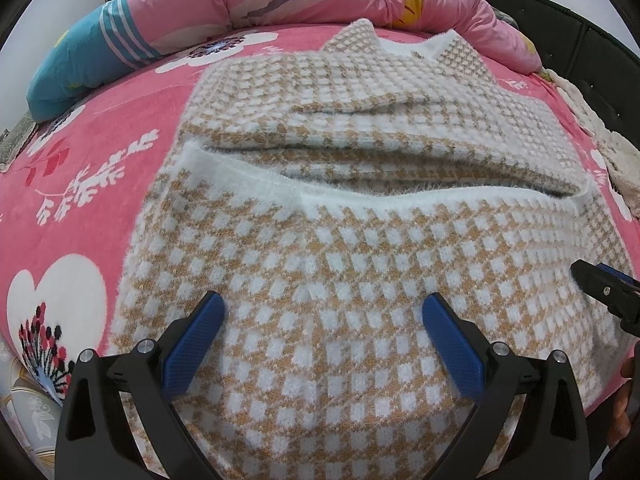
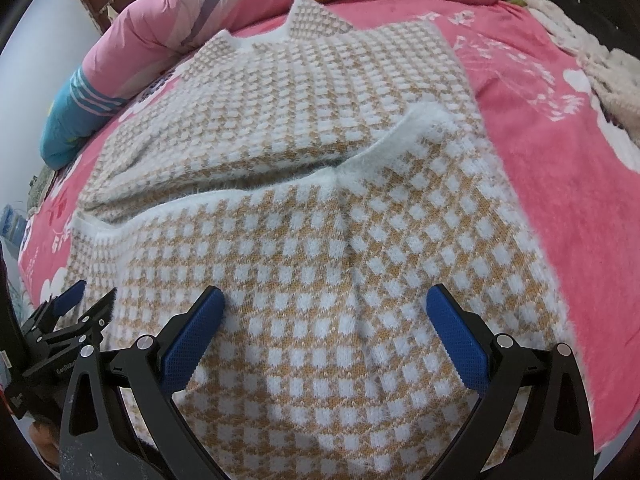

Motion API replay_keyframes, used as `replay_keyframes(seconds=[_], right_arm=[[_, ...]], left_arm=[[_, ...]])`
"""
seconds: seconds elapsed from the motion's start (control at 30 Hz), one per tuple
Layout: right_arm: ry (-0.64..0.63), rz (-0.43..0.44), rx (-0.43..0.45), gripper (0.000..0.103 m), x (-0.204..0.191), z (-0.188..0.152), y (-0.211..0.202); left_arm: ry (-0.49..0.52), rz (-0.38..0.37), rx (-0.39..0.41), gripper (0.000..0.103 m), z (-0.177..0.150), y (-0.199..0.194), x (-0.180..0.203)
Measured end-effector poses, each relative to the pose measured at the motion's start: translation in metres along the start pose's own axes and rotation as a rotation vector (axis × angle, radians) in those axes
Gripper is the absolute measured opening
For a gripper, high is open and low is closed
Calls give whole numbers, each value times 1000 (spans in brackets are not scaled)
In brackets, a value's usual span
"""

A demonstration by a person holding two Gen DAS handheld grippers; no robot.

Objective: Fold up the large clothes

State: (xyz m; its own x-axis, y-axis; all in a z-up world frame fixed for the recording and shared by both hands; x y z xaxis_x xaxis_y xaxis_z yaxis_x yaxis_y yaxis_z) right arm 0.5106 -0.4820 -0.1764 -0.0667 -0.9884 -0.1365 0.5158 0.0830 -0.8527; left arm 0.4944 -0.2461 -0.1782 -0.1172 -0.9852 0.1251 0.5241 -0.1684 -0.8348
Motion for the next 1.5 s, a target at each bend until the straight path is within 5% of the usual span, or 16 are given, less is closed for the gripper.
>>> replay_keyframes(seconds=[1.5], right_arm=[[-34, 75, 0, 96, 3, -12, -15]], left_arm=[[12, 24, 13, 99, 1, -2, 9]])
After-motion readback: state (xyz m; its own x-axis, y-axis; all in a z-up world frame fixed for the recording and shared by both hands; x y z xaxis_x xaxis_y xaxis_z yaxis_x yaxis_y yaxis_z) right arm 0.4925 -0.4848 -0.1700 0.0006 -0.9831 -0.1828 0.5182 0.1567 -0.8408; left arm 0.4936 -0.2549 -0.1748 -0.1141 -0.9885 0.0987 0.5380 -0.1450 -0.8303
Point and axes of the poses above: each gripper's, at about its wrist camera, not at the fingertips, and y roughly the way its jaws point, x to its right, z to its top, the point moved 10 cm from there along y, roughly the way its jaws point, and after that the axes turned 5 degrees about -z, right-handed, at the moved point
